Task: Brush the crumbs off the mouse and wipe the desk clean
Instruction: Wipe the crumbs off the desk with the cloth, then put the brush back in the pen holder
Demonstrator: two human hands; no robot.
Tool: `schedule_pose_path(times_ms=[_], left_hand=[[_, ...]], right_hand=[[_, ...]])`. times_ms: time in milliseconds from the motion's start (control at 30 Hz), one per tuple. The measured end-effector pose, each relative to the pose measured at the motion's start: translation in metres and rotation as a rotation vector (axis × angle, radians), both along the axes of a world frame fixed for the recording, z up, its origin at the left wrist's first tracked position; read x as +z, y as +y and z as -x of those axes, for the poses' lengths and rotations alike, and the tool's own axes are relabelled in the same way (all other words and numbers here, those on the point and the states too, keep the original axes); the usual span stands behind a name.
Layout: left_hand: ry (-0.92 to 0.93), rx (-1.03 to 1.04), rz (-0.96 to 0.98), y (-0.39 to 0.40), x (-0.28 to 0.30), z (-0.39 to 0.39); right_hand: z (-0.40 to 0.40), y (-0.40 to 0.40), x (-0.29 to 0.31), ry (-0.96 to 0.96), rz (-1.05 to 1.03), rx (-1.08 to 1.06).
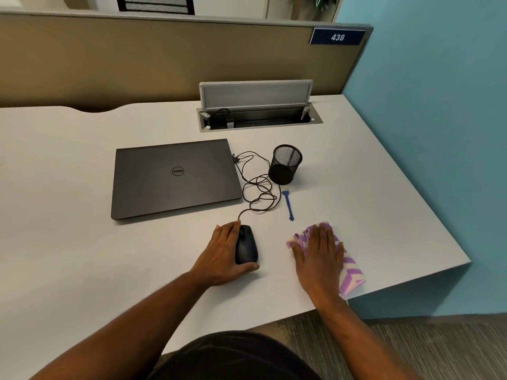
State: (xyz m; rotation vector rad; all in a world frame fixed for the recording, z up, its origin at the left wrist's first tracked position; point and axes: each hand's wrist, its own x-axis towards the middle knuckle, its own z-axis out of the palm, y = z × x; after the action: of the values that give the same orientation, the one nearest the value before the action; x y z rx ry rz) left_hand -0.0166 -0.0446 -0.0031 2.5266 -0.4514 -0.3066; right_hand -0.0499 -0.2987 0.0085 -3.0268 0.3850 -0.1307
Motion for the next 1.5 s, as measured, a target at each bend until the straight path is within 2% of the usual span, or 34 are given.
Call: schedule_pose_path(times_ms=[200, 367, 567, 800, 1000, 1200, 1400, 1500], left_hand=[[0.037, 0.033, 0.03, -0.002, 0.013, -0.011], [-0.023, 0.026, 0.046, -0.006, 0.018, -0.027], [-0.047, 0.037, 0.058, -0.008, 0.019, -0.042], [-0.063, 0.023, 0.05, -0.008, 0.01, -0.052], [-0.082, 0.033, 0.042, -0.013, 0.013, -0.067], [-0.141, 0.041, 0.081, -0.022, 0.026, -0.095], [-0.192, 0.074, 0.156, -0.048, 0.054, -0.137], [-0.151, 0.078, 0.191, -0.064, 0.064, -0.162]], right_hand=[[-0.045, 0.007, 0.009, -0.089, 0.041, 0.08], [-0.076, 0.015, 0.013, 0.074, 0.082, 0.046], [-0.099, 0.02, 0.01, 0.162, 0.057, -0.061], [-0.121, 0.025, 0.019, 0.326, -0.042, -0.157], [-0.131, 0.018, 0.026, 0.386, 0.027, -0.127], [-0.127, -0.011, 0.053, 0.268, -0.065, -0.069], [-0.136, -0.038, 0.1, -0.253, -0.224, 0.04], [-0.157, -0.036, 0.118, -0.322, -0.262, 0.066]])
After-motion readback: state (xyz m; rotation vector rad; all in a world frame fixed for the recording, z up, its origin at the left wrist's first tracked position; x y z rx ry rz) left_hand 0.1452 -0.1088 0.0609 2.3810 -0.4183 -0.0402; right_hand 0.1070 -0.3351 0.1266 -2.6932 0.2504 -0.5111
